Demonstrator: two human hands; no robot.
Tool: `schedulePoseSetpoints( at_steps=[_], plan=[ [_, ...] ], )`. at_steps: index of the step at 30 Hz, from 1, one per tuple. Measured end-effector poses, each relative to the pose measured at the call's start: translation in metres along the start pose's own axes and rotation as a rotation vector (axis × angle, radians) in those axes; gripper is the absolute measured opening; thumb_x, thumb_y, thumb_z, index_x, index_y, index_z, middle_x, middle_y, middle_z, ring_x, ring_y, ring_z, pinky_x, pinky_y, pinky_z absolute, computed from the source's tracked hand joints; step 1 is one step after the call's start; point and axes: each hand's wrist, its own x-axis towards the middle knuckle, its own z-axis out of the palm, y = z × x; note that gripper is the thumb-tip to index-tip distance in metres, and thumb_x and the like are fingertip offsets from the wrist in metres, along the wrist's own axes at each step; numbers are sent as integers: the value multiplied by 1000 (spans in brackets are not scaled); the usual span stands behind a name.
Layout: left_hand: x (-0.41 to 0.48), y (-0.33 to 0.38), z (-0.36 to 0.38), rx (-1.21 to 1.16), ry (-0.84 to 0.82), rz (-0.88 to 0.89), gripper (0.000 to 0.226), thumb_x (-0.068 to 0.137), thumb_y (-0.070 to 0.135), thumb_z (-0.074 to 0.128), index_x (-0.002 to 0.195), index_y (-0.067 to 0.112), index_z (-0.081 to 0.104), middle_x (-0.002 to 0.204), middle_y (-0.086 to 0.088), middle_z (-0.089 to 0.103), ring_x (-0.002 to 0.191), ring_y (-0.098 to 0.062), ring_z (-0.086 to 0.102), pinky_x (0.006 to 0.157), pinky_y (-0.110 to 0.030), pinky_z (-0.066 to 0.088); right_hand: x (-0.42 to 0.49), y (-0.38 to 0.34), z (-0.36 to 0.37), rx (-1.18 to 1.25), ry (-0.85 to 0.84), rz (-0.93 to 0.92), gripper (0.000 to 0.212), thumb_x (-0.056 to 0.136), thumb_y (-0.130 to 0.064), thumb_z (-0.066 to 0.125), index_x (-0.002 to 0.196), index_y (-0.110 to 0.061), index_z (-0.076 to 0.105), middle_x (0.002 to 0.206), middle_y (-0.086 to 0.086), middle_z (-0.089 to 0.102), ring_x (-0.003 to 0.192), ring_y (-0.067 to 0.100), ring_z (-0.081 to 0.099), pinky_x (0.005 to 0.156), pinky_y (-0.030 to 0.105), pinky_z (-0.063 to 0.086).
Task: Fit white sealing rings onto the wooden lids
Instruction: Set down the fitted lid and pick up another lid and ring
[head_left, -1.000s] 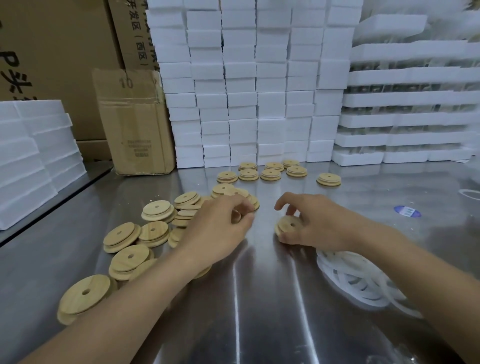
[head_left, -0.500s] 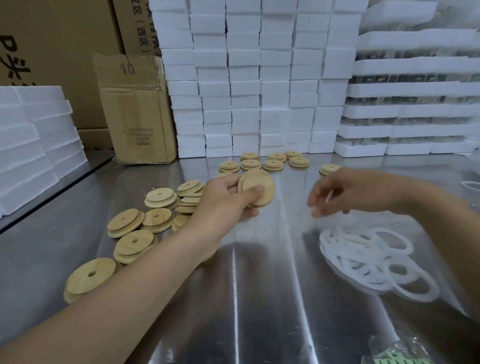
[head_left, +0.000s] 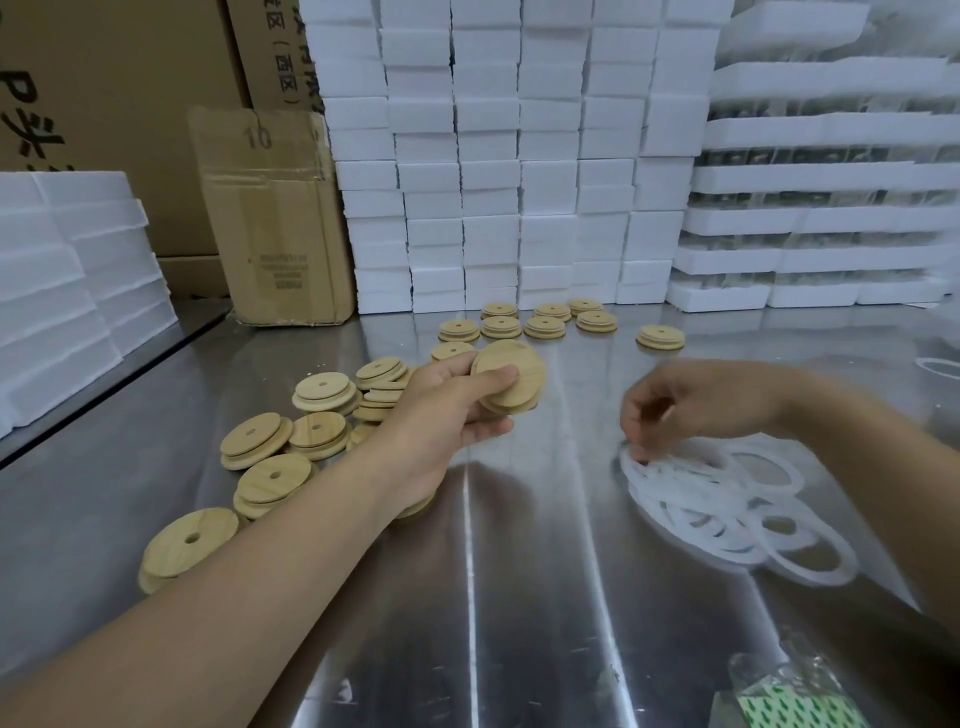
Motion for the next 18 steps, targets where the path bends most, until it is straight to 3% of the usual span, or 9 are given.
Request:
schedulePoseSetpoints(
  at_steps=[3,5,8,11,14,16,18],
  plan=[
    [0,0,1,-5,15,-7,25,98,19,75,122,12,75,118,-11,80,122,-34,71,87,-34,56,16,-24,24,446,592,-263,10,92,-12,80,88,-10,71,84,-4,72,83,8,68,81,18,53],
    [0,1,1,-26,30,-7,27,98,19,74,124,11,75,121,-14,78,117,-32,74,84,-32,56,24,-37,36,525,721,-349,9,91,-11,81,94,-12,72,85,-2,73,82,13,69,80,24,56],
    [0,2,0,-70,38,-8,27,99,19,73,124,10,75,116,-14,79,102,-23,75,74,-25,58,26,-39,47,422,684,-308,17,92,-13,80,107,-19,74,89,2,74,87,19,70,81,30,53],
    [1,2,-1,-104,38,-15,23,99,18,72,121,10,76,107,-8,79,94,-19,74,70,-23,59,24,-32,43,401,718,-272,15,94,-12,77,108,-19,76,87,-5,73,85,8,68,79,20,50],
    [3,1,-3,-121,41,-23,19,99,18,71,116,12,77,106,-8,80,91,-17,77,68,-23,59,23,-29,35,437,730,-266,15,97,-13,74,109,-20,77,84,-4,75,84,10,70,80,17,52],
    [5,1,-3,-139,69,-28,18,99,18,71,114,11,76,104,-9,79,86,-15,76,67,-23,58,20,-27,28,516,644,-258,15,97,-16,74,110,-22,78,86,-3,78,80,7,70,74,13,52],
    [6,2,-4,-178,104,-35,25,99,18,70,119,5,74,107,-14,78,83,-16,75,68,-23,58,18,-23,23,409,513,-146,9,95,-18,76,102,-24,79,83,-2,79,75,6,71,66,12,50]
  ],
)
